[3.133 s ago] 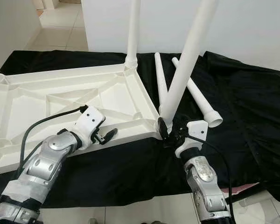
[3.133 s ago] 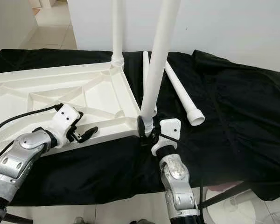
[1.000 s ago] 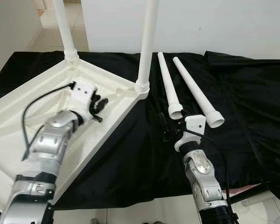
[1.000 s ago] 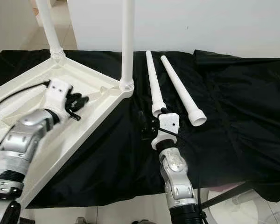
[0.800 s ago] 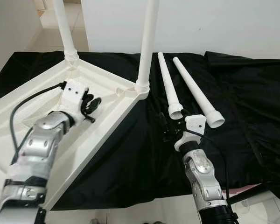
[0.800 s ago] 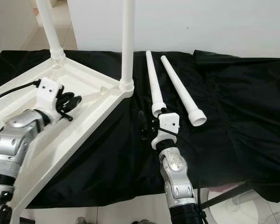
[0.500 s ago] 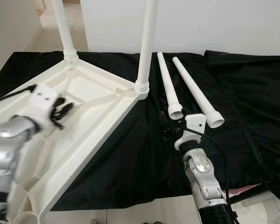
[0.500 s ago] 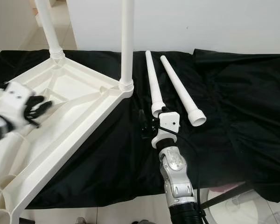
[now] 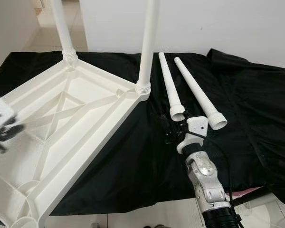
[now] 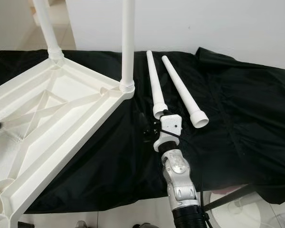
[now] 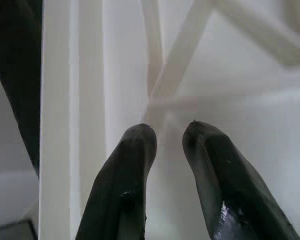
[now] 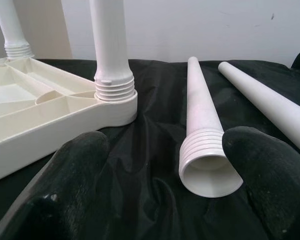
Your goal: Building children table
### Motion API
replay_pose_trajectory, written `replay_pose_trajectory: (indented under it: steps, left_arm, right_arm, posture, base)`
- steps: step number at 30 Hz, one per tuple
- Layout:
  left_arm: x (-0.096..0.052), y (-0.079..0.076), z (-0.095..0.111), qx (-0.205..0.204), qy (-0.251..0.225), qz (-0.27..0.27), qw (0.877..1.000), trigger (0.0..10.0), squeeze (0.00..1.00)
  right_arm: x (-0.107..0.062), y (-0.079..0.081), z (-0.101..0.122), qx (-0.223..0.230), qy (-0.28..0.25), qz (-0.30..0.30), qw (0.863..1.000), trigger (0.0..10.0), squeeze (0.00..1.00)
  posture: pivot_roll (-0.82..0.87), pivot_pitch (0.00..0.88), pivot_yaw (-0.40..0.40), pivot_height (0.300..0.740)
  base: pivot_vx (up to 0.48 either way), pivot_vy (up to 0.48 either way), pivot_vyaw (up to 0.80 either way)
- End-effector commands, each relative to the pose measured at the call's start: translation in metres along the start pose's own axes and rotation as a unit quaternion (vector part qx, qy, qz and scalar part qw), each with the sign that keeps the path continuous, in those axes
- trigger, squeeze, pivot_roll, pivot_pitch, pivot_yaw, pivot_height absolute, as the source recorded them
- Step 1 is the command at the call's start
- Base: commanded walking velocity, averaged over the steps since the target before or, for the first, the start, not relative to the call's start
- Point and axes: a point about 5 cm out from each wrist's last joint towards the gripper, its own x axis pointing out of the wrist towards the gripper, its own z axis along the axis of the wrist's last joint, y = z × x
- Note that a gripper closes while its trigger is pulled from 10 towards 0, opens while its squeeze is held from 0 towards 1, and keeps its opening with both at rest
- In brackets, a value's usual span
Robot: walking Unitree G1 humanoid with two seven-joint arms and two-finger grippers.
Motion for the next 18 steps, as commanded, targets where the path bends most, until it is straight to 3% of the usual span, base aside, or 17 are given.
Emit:
replay_pose_trajectory:
  steps: [1,7,10,18]
  left_arm:
    - [0.003,-0.008,-0.001,0.012,0.019,-0.023,0.999,10.0,0.00]
    - [0.004,-0.027,-0.004,0.037,0.054,-0.081,0.995,10.0,0.00]
    - [0.009,-0.044,0.008,0.037,0.023,-0.124,0.991,10.0,0.00]
    - [0.017,-0.059,0.024,0.043,-0.006,-0.149,0.988,10.0,0.00]
  right_arm:
    - [-0.001,-0.002,-0.003,0.004,0.004,-0.003,1.000,10.0,0.00]
    - [-0.001,-0.004,-0.002,0.002,0.003,-0.006,1.000,10.0,0.00]
    - [-0.001,-0.005,-0.002,0.001,0.002,-0.009,1.000,10.0,0.00]
    - [0.000,-0.007,-0.002,-0.001,0.000,-0.014,1.000,10.0,0.00]
  posture:
    - [0.05,0.128,-0.045,0.740]
    - [0.05,0.131,-0.041,0.740]
    - [0.05,0.125,-0.038,0.740]
    - [0.03,0.119,-0.034,0.740]
  base:
    - [0.000,0.000,0.00]
    - [0.000,0.000,0.00]
    - [0.000,0.000,0.00]
    - [0.000,0.000,0.00]
